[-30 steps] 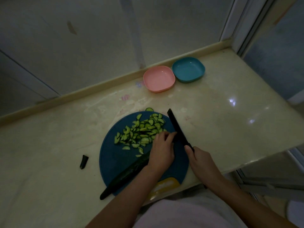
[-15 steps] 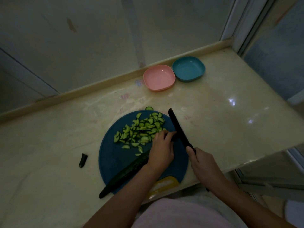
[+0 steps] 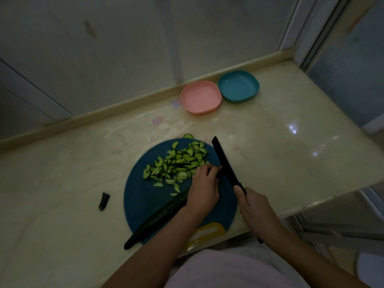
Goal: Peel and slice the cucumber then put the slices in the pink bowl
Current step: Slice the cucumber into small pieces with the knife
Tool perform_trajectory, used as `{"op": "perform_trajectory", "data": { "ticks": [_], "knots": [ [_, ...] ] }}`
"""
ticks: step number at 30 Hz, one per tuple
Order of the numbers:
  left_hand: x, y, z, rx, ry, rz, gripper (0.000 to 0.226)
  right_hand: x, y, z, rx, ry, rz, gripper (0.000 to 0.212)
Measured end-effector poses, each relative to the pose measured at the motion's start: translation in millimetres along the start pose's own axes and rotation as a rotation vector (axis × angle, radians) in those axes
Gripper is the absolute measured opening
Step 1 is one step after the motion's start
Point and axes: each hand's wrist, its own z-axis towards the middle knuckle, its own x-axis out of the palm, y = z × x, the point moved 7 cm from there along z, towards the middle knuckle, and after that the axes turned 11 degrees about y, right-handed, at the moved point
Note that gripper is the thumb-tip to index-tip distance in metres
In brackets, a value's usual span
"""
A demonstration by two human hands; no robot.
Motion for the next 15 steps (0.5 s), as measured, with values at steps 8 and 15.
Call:
{"op": "perform_trajectory", "data": {
  "ticks": [8,15],
  "knots": [
    [-0.4,-1.7,-1.2,0.004,-0.011,-0.009,0.039,1.9,-1.4,9.7,0.025,0.018,-0.017,0.042],
    [-1.6,-2.8,-1.5,0.001,-0.014,0.004,0.042,1.3,-3.8,9.7,0.021,-0.005,-0.003,0.042]
  ]
}}
